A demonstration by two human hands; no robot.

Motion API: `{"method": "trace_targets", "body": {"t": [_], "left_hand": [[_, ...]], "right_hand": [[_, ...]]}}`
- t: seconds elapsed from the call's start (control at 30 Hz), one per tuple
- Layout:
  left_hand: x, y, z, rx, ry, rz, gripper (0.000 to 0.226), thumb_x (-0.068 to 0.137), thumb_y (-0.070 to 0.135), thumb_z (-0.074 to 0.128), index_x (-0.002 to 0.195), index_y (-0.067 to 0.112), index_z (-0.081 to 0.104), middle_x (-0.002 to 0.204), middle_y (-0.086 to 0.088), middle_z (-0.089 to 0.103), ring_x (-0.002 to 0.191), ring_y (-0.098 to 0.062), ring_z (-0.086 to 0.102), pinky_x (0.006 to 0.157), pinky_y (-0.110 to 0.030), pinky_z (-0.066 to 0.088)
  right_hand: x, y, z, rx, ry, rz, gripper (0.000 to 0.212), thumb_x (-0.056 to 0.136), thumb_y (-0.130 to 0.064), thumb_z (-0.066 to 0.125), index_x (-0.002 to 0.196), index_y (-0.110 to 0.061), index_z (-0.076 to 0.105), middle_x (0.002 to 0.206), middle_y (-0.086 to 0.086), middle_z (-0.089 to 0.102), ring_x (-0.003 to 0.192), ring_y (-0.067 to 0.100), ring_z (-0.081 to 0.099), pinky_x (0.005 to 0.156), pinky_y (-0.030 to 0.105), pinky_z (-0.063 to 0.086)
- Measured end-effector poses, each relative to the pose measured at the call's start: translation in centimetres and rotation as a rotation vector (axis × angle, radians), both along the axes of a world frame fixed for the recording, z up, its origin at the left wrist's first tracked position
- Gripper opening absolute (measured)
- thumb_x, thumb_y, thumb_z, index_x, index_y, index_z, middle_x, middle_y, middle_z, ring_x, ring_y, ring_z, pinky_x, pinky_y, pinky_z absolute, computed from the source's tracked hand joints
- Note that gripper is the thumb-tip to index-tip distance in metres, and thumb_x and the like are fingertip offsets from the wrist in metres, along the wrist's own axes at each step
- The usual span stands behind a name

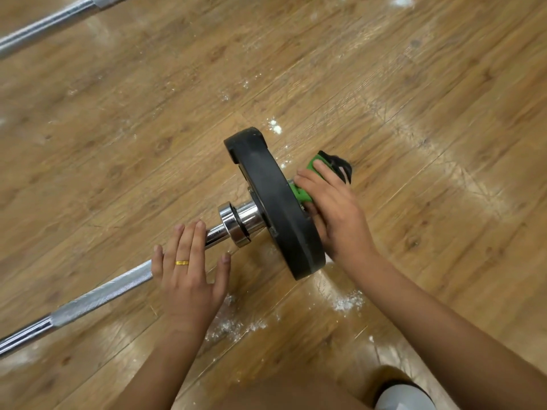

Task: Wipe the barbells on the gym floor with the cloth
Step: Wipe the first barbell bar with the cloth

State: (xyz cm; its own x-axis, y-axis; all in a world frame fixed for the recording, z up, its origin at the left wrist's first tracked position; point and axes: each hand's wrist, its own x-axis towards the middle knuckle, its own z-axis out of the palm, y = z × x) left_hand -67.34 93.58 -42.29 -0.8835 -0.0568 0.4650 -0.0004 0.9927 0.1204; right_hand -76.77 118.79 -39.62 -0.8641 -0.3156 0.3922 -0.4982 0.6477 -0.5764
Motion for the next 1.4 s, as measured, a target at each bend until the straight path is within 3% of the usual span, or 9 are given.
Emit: {"method": "trace_targets", "body": {"t": [0.13,0.27,0.53,0.67,0.77,0.93,1.07,1.2,1.4], "left_hand": [[-1.4,-0.7,0.5,0.066,-0.032,-0.008,0.053,0.099,0.038,0.054,0.14,0.005,0.056,0.135,-0.014,0.062,0.138,-0.029,0.047,0.122,-0.043,0.016],[-3.6,-1.7,1.3,0.127,-0.085,0.001,0.051,0.1,0.038,0.052,0.141,0.007,0.055,0.135,-0.014,0.062,0.138,-0.03,0.047,0.122,-0.044,0.016],[-8.3,-4.3,2.8,0.172,-0.222,0.04,0.058,0.1,0.043,0.043,0.146,0.008,0.049,0.139,-0.015,0.058,0.141,-0.03,0.041,0.122,-0.044,0.013],[-10.5,-5.6,3.5,0.112,-0.327,0.037,0.065,0.099,0.047,0.039,0.151,0.007,0.041,0.144,-0.017,0.053,0.14,-0.032,0.04,0.121,-0.046,0.019],[-11.5,-6.3,4.2,0.061,-0.354,0.044,0.069,0.097,0.049,0.042,0.15,0.005,0.04,0.141,-0.019,0.055,0.127,-0.037,0.048,0.11,-0.049,0.034],[-12.4,-7.3,5.3,0.064,-0.437,0.008,0.074,0.094,0.05,0.044,0.154,0.007,0.035,0.135,-0.019,0.059,0.118,-0.039,0.053,0.104,-0.046,0.04],[-13.0,-8.4,7.6,0.033,-0.642,-0.068,0.073,0.101,0.047,0.038,0.16,0.009,0.016,0.152,-0.016,0.044,0.134,-0.035,0.043,0.113,-0.043,0.028],[-11.9,-10.5,10.8,-0.088,-0.715,-0.008,0.073,0.103,0.047,0.034,0.161,0.014,0.003,0.168,-0.006,0.014,0.154,-0.027,0.01,0.123,-0.056,0.002],[-7.0,-15.1,18.6,-0.082,-0.667,0.109,0.073,0.101,0.04,0.041,0.161,0.012,0.01,0.169,-0.007,0.011,0.156,-0.027,0.008,0.12,-0.063,0.007]], "right_hand": [[-4.2,0.3,0.2,0.096,0.104,0.092,0.037,0.105,-0.024,0.041,0.128,-0.006,0.065,0.132,0.006,0.065,0.132,0.027,0.053,0.111,0.053,0.038],[-6.1,-0.4,0.1,0.109,0.156,0.141,0.038,0.107,-0.025,0.04,0.131,-0.007,0.062,0.135,0.007,0.063,0.135,0.027,0.05,0.111,0.049,0.04],[-13.4,-2.9,2.6,0.422,0.046,0.26,0.053,0.1,-0.044,0.035,0.143,-0.015,0.048,0.14,0.003,0.056,0.133,0.025,0.048,0.103,0.043,0.037],[-15.7,-4.9,3.8,0.423,-0.008,0.224,0.043,0.1,-0.031,0.035,0.134,-0.013,0.054,0.12,0.007,0.065,0.112,0.029,0.057,0.089,0.04,0.041],[-17.2,-6.3,4.2,0.44,-0.027,0.229,0.035,0.096,-0.009,0.053,0.131,-0.011,0.056,0.115,0.013,0.067,0.105,0.036,0.06,0.085,0.043,0.045],[-18.1,-6.9,5.8,0.485,-0.001,0.166,0.066,0.083,0.014,0.058,0.144,-0.01,0.048,0.141,0.014,0.055,0.127,0.033,0.053,0.105,0.046,0.046],[-17.2,-7.5,10.3,0.457,0.079,0.117,0.049,0.093,0.009,0.056,0.14,-0.004,0.052,0.139,0.017,0.056,0.128,0.035,0.051,0.105,0.05,0.044],[-16.2,-9.1,14.7,0.432,0.079,0.113,0.044,0.096,0.005,0.056,0.139,-0.004,0.051,0.138,0.017,0.056,0.129,0.036,0.05,0.104,0.054,0.045],[-12.7,-15.4,21.1,0.441,0.042,0.233,0.043,0.096,0.0,0.054,0.139,-0.005,0.052,0.137,0.015,0.057,0.13,0.035,0.049,0.105,0.052,0.042]]}}
